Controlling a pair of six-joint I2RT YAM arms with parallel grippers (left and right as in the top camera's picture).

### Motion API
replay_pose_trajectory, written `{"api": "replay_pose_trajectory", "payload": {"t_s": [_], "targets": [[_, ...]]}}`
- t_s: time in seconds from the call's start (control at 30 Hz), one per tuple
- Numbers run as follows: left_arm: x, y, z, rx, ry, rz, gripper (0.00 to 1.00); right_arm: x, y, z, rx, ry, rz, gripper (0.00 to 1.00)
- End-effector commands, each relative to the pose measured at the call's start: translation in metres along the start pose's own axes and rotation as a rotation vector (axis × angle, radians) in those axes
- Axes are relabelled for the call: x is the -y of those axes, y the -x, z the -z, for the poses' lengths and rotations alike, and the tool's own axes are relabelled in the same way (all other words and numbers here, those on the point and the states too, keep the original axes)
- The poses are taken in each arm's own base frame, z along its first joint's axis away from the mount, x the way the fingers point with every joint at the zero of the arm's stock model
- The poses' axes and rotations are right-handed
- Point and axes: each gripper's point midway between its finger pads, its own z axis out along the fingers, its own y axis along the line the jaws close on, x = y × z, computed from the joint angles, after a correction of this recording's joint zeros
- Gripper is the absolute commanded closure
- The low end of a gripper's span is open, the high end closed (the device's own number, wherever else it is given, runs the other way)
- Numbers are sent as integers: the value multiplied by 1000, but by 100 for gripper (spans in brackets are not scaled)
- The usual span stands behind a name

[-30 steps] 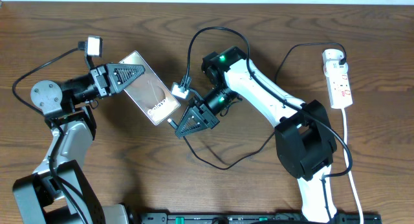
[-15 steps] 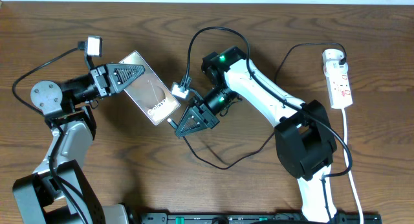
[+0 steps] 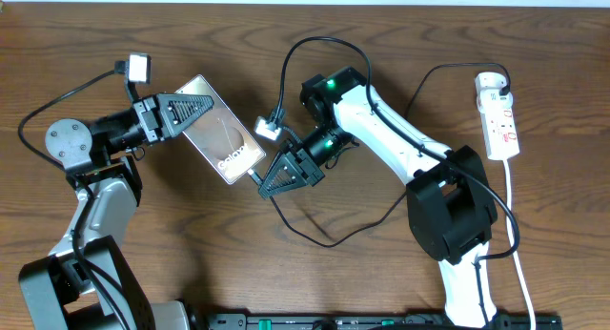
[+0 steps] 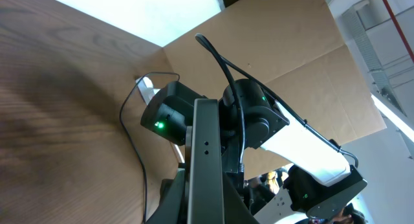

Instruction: Plug charger to phone and switch on socket

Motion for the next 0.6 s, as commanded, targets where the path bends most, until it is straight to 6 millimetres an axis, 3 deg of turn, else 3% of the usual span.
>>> {"api": "replay_pose_trajectory", "payload": {"t_s": [0.0,0.57], "targets": [[14,11,-1,14,-3,-79,93,2,3,1,28,21,-7,99],[14,11,-1,15,-3,-79,93,1,4,0,34,27,-8,99]]}}
